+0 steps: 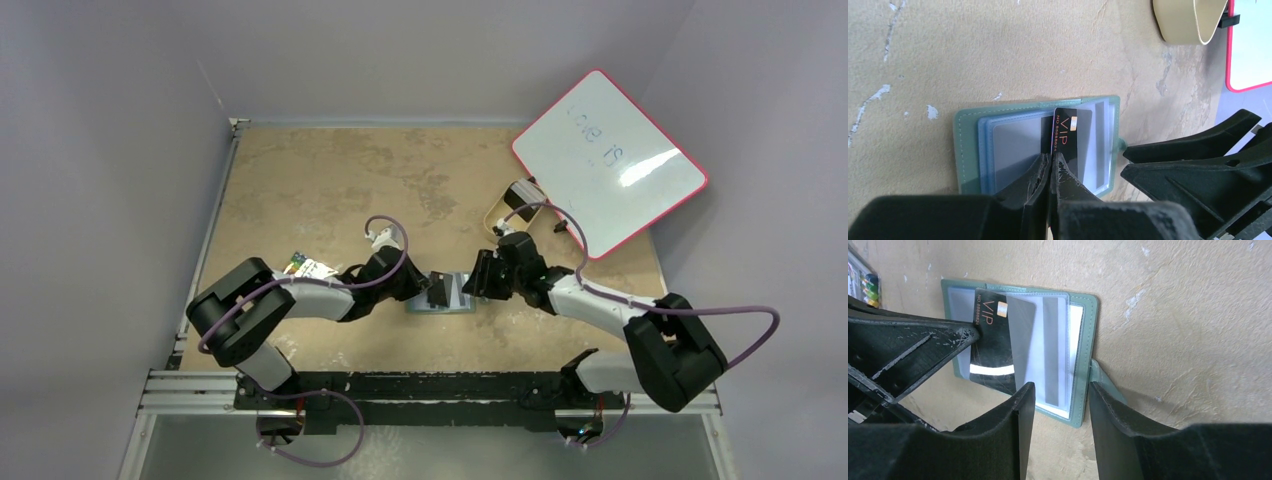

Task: Put the credit cards into the card holder
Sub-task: Insert the credit card into the card holder.

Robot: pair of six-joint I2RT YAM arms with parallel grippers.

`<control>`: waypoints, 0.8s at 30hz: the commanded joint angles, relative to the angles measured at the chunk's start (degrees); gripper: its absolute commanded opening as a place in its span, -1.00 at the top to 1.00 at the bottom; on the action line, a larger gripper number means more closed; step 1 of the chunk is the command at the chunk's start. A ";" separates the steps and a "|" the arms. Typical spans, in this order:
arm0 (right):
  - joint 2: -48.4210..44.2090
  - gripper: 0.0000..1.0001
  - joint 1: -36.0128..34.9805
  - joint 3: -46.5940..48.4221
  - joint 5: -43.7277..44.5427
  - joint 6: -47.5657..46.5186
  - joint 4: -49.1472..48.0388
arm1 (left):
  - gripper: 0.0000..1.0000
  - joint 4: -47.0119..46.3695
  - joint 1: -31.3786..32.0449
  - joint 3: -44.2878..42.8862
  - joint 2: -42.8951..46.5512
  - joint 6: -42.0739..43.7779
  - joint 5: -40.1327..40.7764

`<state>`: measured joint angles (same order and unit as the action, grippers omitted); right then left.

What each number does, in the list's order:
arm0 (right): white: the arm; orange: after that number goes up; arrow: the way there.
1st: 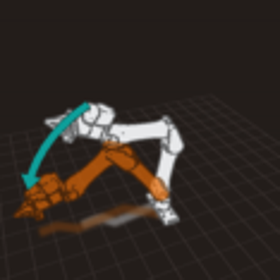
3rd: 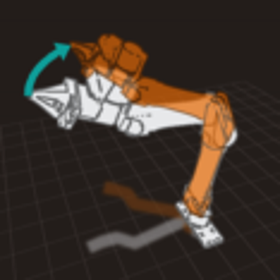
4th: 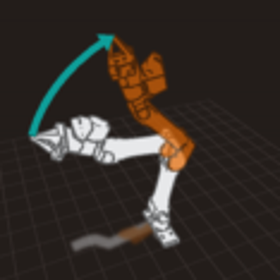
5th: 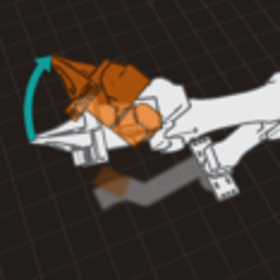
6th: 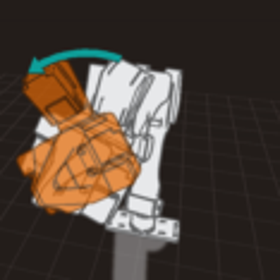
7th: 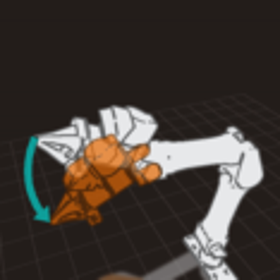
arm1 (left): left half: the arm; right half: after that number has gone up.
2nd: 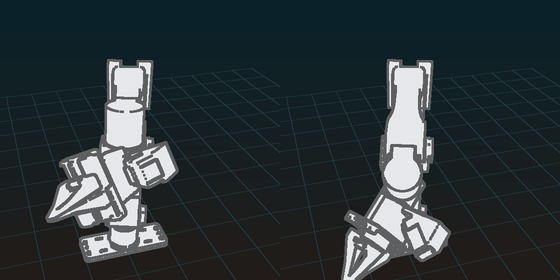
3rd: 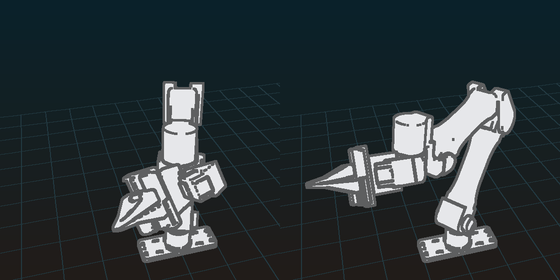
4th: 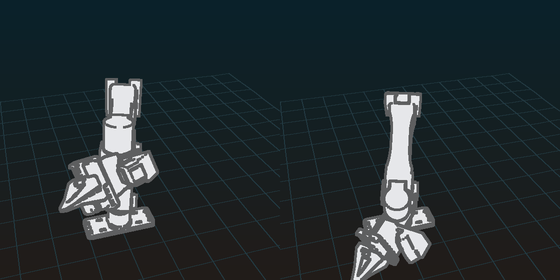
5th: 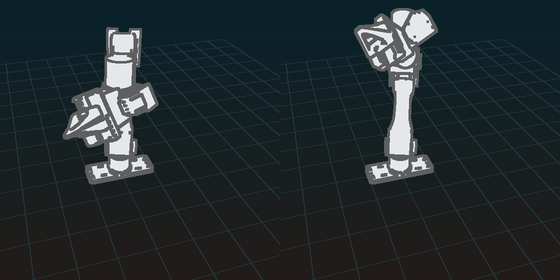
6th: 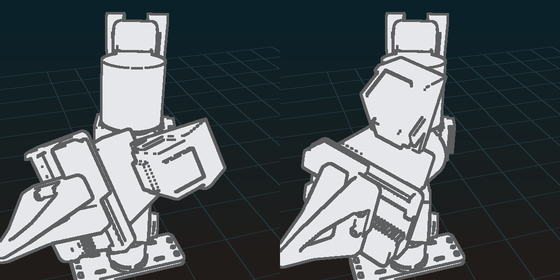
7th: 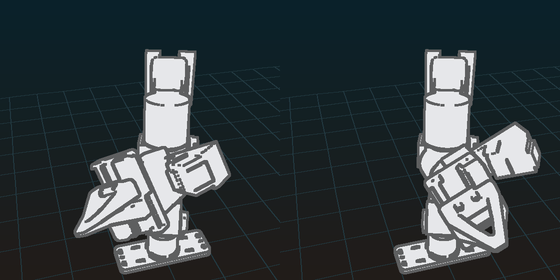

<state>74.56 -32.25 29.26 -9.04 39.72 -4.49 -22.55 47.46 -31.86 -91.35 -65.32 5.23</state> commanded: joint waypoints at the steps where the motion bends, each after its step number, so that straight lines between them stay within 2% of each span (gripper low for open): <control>1: -0.16 0.06 -0.12 3.33 5.35 -2.12 2.94 | 1.00 0.88 0.08 -0.75 1.72 1.10 3.95; 6: 4.72 0.10 -0.09 2.84 3.14 -2.34 -0.64 | 1.00 -1.73 0.04 -0.65 0.72 -0.66 2.97; 14: 3.66 0.18 -0.19 -1.91 -1.08 2.00 -6.43 | 1.00 -6.30 2.49 -0.32 -1.08 -4.11 4.04; 19: 4.55 0.21 -0.24 -3.35 -2.66 3.91 -9.50 | 1.00 -6.66 4.01 -1.82 -3.63 -4.35 4.81; 24: 3.47 0.23 -0.27 -3.62 -2.39 4.56 -9.76 | 1.00 -2.50 4.39 -2.11 0.15 -3.14 7.60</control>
<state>78.35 -32.10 26.85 -9.19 42.59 -14.02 -26.68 51.29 -32.16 -94.32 -68.82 9.67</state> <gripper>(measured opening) 0.393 0.009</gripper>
